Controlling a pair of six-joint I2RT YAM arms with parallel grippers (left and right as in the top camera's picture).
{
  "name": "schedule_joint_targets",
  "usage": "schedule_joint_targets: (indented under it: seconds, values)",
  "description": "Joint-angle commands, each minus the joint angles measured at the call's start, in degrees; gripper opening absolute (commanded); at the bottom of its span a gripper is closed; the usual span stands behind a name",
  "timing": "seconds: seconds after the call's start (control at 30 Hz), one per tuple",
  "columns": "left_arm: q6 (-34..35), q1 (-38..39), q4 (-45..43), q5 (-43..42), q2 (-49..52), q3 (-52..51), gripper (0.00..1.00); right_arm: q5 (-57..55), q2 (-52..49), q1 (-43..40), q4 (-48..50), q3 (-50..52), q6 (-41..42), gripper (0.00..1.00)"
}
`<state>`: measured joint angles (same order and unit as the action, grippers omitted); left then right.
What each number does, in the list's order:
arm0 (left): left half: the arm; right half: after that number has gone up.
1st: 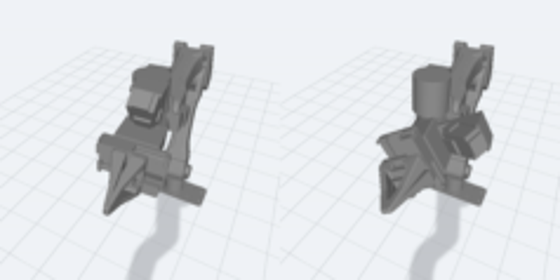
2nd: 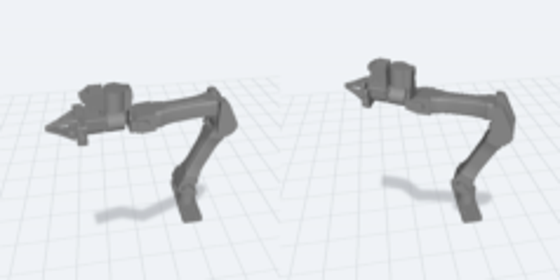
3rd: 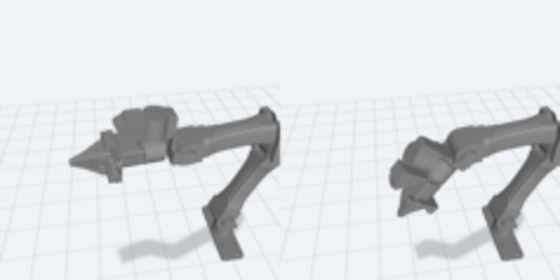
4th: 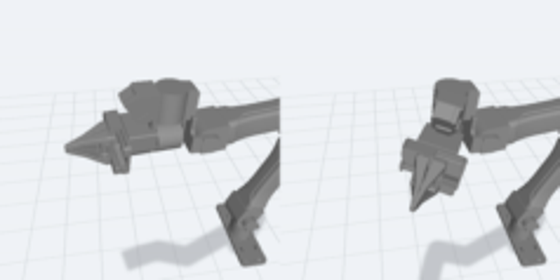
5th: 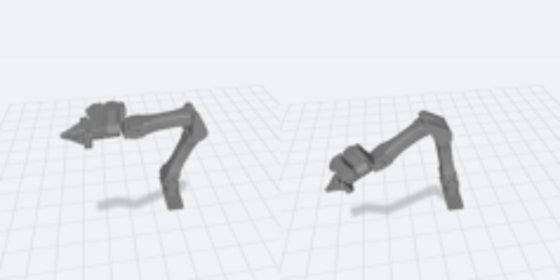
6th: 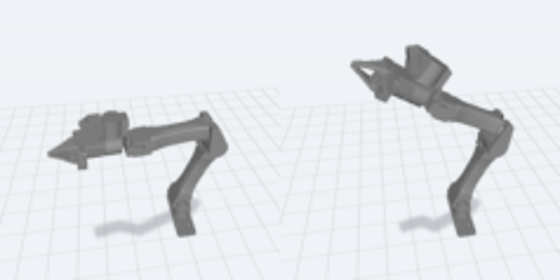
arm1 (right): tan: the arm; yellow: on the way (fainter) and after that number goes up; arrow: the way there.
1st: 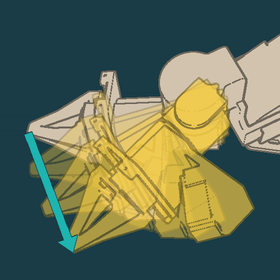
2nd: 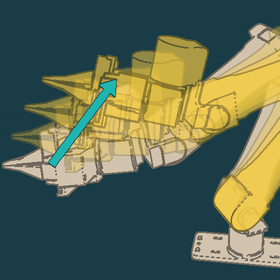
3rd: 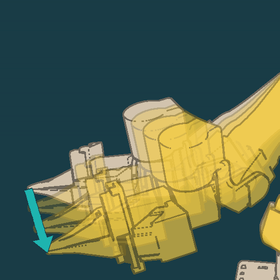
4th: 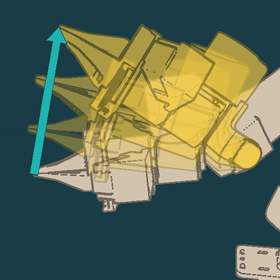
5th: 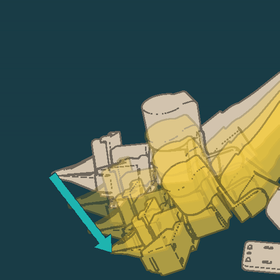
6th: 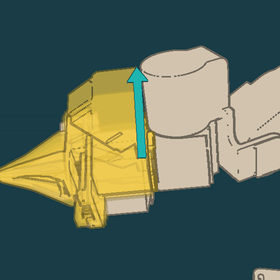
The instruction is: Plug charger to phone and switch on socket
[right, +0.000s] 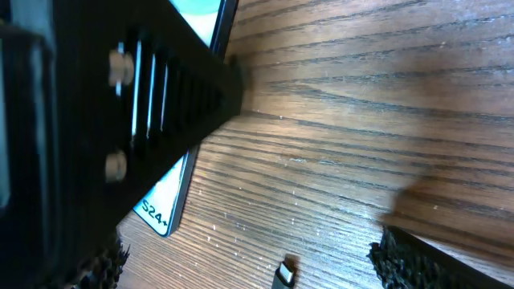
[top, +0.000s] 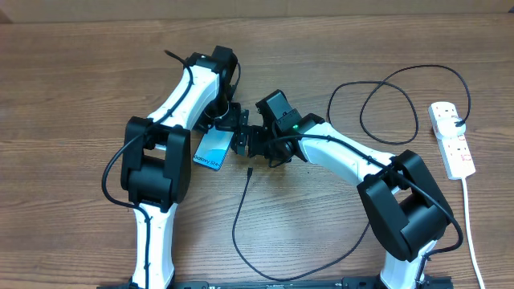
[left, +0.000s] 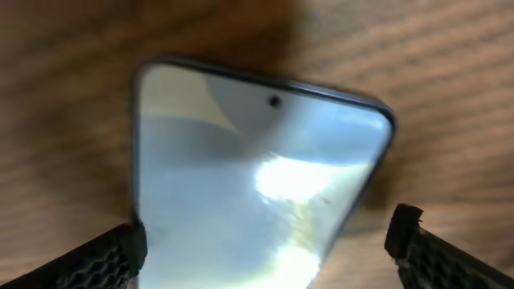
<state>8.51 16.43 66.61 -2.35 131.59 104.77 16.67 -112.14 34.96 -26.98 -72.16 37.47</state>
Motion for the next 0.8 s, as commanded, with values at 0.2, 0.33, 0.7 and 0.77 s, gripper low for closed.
schedule_joint_targets:
  seconds: [0.2, 0.33, 0.7, 0.77]
  values:
    - [-6.1, -0.7, -6.2, 9.4, 3.5, -1.1, 0.97, -0.1, -0.2, 0.1, 0.0, -0.6, -0.7, 1.00]
    - [-7.5, -0.7, -7.5, 9.7, 3.5, -1.1, 0.99, -0.1, -0.2, 0.1, -0.6, -0.6, -0.7, 1.00]
    - [-10.3, -0.8, -10.6, 11.7, 3.5, -1.1, 1.00, -0.1, -0.2, 0.1, -0.6, -0.6, -0.9, 1.00]
    - [-10.3, -0.8, -11.5, 15.0, 3.5, -1.1, 1.00, -0.1, -0.2, 0.1, -0.5, -0.6, -0.9, 1.00]
